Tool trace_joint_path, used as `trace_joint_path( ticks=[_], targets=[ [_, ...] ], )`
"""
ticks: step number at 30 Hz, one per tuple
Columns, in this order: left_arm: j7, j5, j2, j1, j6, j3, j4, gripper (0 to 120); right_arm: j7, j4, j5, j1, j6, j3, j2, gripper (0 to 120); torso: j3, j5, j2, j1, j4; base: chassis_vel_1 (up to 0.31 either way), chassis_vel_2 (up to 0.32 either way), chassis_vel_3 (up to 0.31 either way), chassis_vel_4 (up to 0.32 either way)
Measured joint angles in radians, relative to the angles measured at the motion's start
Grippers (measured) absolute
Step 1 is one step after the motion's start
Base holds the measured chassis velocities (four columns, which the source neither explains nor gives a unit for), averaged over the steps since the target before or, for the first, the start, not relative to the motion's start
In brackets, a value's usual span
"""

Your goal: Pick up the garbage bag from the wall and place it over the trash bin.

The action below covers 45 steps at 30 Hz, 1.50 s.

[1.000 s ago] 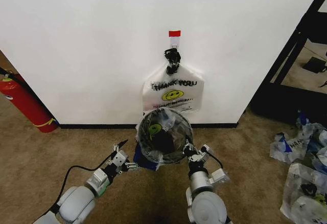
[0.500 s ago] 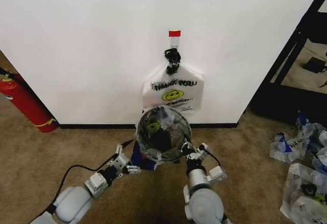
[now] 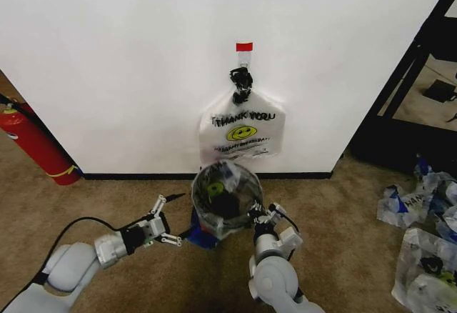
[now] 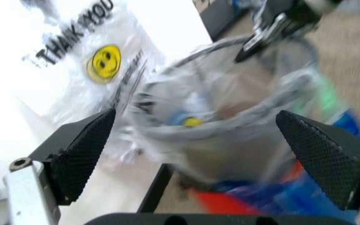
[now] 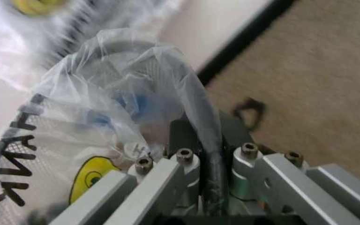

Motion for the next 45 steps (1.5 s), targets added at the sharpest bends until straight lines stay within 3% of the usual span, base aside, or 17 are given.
trace_joint_path(
  ticks=[6, 14, 25, 34, 40, 45],
  targets=[
    [0.004, 0.036, -0.015, 0.004, -0.008, -0.003, 0.007, 100, 0.076, 0.010, -0.005, 0.004, -0.105, -0.001, -0.003, 0, 0.000, -0.0001, 0.000, 0.000, 0.0000, 0.000, 0.000, 0.000, 0.000],
    [0.008, 0.048, -0.025, 0.013, -0.007, -0.004, -0.005, 100, 0.057, -0.003, -0.073, 0.006, -0.118, -0.007, -0.005, 3, 0.000, 0.0000, 0.000, 0.000, -0.0001, 0.000, 0.000, 0.000, 0.000],
    [0.010, 0.045, -0.026, 0.022, -0.005, -0.023, -0.025, 100, 0.071, 0.010, -0.092, -0.015, -0.153, -0.009, -0.037, 41, 0.000, 0.0001, 0.000, 0.000, 0.0000, 0.000, 0.000, 0.000, 0.000],
    [0.007, 0.044, -0.032, 0.001, 0.000, -0.002, -0.017, 100, 0.114, 0.158, -0.050, -0.077, -0.232, 0.000, -0.136, 75, 0.000, -0.0001, 0.000, 0.000, -0.0002, 0.000, 0.000, 0.000, 0.000],
    [0.005, 0.053, -0.046, -0.008, 0.002, 0.030, -0.003, 100, 0.071, 0.082, -0.052, -0.043, -0.238, 0.011, -0.141, 97, 0.000, 0.0001, 0.000, 0.000, 0.0001, 0.000, 0.000, 0.000, 0.000],
    [0.004, 0.057, -0.046, -0.016, 0.003, 0.039, 0.012, 100, 0.010, 0.055, -0.074, -0.032, -0.255, 0.009, -0.152, 100, 0.000, 0.0001, 0.000, 0.000, 0.0001, 0.000, 0.000, 0.000, 0.000]
  ],
)
